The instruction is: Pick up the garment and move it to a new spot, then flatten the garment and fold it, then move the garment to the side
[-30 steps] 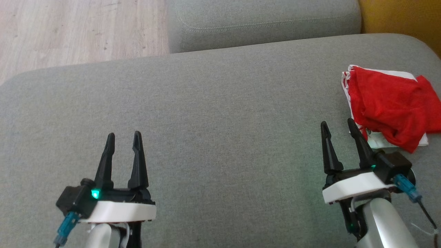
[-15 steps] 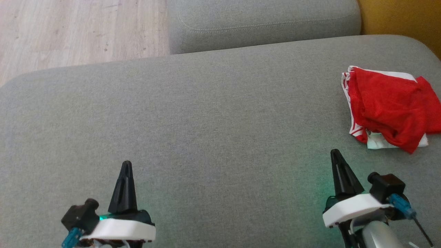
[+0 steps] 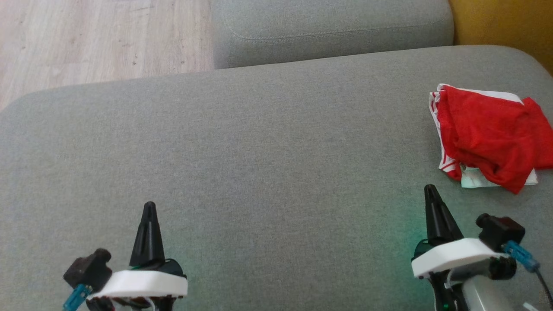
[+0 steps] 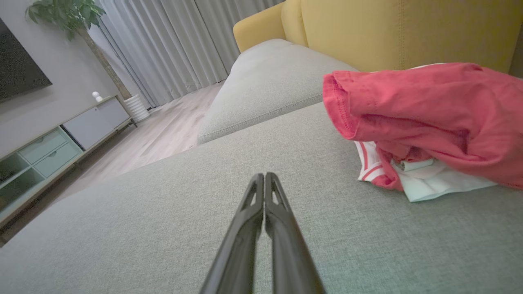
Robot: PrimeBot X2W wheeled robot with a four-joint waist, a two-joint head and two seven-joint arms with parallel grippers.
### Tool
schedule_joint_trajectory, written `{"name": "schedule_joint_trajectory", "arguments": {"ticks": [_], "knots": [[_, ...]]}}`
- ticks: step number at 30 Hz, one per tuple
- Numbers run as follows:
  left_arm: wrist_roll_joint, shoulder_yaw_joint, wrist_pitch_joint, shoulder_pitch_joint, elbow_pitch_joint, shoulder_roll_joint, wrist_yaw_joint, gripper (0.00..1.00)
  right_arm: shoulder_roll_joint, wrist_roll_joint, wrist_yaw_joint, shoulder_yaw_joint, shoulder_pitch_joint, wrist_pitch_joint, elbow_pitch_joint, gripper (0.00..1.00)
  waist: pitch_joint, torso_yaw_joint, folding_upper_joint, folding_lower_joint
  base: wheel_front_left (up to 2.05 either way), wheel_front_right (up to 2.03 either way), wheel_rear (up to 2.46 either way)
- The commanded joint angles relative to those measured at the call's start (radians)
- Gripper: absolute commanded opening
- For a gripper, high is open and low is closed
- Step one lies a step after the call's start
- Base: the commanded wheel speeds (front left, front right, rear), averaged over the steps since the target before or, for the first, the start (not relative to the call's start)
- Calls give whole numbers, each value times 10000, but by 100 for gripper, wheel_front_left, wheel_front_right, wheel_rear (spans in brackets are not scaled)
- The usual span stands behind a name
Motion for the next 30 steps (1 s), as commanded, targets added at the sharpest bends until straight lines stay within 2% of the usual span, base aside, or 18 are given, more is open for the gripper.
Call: {"name": "schedule_joint_trajectory", "arguments": {"ticks": [1, 30], "knots": [[-314, 180, 63, -440, -293, 54, -26, 0, -76, 408, 14, -82, -471, 87, -397, 0, -6, 5, 0, 0, 0, 0, 0], [-3133, 732, 864, -571, -267, 100, -67, 0, -129, 3825, 32, -487, -425, 858, -723, 0, -84, 74, 0, 0, 0, 0, 0]]}}
